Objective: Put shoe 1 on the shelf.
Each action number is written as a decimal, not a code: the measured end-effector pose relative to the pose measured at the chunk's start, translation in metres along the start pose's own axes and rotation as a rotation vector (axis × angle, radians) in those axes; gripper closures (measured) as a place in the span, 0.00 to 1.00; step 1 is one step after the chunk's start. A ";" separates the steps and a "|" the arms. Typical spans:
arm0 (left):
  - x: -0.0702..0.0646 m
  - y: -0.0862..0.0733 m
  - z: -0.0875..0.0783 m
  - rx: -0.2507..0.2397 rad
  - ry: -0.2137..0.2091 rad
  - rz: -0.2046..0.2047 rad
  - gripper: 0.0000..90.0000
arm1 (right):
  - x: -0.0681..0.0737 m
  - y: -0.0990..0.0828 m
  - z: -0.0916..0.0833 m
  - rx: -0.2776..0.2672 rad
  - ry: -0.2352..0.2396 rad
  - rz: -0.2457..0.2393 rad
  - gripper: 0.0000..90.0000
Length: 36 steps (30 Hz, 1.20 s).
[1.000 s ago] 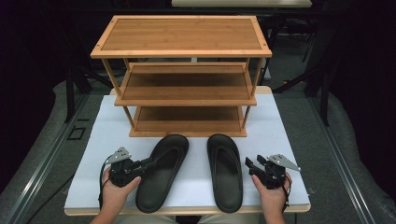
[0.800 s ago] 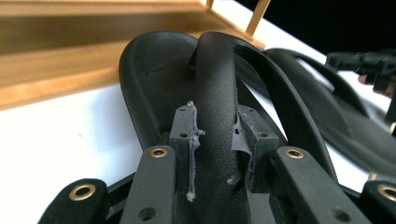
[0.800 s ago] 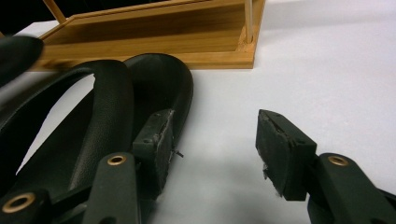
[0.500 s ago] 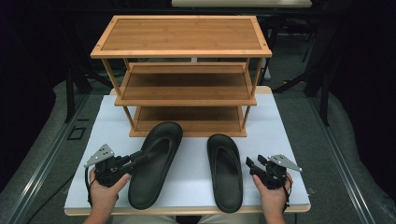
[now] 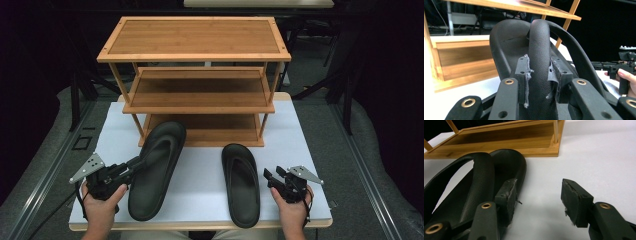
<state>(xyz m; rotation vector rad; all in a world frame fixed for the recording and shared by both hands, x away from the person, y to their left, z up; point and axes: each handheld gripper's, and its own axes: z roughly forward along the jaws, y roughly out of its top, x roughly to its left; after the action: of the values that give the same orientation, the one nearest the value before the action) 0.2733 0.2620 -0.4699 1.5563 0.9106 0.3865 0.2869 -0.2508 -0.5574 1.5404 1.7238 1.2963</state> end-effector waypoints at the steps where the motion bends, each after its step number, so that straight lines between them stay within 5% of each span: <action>1: 0.000 0.001 -0.001 -0.007 0.003 0.001 0.78 | 0.000 0.000 0.000 0.000 0.000 0.002 0.51; 15: -0.005 0.038 -0.021 -0.094 0.010 -0.011 0.78 | 0.002 -0.001 -0.001 0.006 -0.004 -0.002 0.51; 19: -0.004 0.054 -0.019 -0.096 0.028 0.015 0.78 | 0.002 -0.001 -0.001 0.005 -0.002 -0.001 0.51; 36: 0.011 0.102 0.047 -0.079 0.060 -0.004 0.78 | 0.001 -0.001 -0.001 0.014 -0.004 0.002 0.51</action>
<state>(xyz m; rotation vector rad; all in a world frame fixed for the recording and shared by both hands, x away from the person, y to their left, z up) 0.3464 0.2421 -0.3861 1.4769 0.9341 0.4635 0.2852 -0.2505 -0.5571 1.5514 1.7329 1.2836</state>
